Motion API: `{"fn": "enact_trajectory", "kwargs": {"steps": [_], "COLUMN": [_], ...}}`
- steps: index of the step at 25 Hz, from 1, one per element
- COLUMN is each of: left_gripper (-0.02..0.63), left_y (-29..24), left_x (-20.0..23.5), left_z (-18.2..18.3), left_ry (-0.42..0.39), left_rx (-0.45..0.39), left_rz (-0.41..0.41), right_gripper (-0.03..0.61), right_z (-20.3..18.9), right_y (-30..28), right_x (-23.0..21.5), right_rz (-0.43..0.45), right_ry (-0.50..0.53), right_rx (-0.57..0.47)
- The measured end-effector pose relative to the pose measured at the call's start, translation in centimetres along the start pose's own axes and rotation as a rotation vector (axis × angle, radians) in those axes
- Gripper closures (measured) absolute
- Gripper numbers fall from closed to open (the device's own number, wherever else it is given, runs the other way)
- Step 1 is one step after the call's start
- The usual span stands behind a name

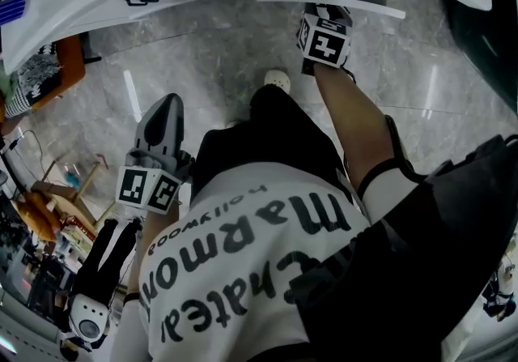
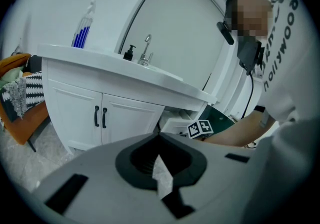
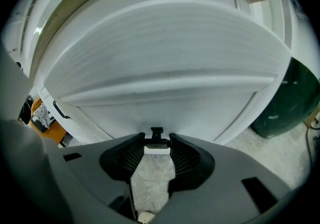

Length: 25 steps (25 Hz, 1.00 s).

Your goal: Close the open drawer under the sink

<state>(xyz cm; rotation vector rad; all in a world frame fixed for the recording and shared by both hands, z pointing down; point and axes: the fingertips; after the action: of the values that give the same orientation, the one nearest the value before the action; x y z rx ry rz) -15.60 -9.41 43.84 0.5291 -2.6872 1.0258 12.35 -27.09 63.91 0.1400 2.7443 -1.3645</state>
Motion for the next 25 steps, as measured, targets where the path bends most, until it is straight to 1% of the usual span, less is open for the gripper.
{"fn": "enact_trajectory", "kwargs": {"steps": [7, 10, 15, 20, 23, 25], "left_gripper": [0.606, 0.606, 0.606, 0.606, 0.606, 0.606], "left_y": [-0.8, -1.1, -1.0, -0.9, -0.7, -0.4], "left_x": [0.3, 0.7, 1.1, 1.6, 1.6, 1.3], "left_z": [-0.3, -0.3, -0.8, -1.3, -1.4, -1.2], "left_ry": [-0.008, 0.003, 0.001, 0.002, 0.017, 0.029], "left_rx": [0.012, 0.006, 0.012, 0.018, 0.022, 0.027], "left_rz": [-0.007, 0.001, 0.007, 0.013, 0.021, 0.025], "right_gripper": [0.408, 0.407, 0.407, 0.405, 0.408, 0.417], "right_z": [0.1, 0.2, 0.1, 0.0, 0.0, 0.0], "right_y": [-0.2, -0.3, -0.5, -0.6, -0.3, -0.3], "right_x": [0.1, 0.2, 0.1, 0.0, 0.0, 0.1], "right_rz": [0.007, 0.0, -0.014, -0.009, 0.007, 0.024], "right_ry": [-0.006, 0.0, 0.005, -0.018, 0.011, 0.043], "right_rx": [-0.029, -0.04, -0.044, -0.037, -0.056, -0.047]}}
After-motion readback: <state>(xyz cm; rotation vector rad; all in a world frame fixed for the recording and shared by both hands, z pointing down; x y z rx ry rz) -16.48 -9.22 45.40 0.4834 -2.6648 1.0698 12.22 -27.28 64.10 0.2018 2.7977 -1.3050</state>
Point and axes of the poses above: the fingertips, and each gripper's own axes: y backward along the fingers, x to its left, z out of its top, and after that the axes turned 5 degrees about x, right-handed
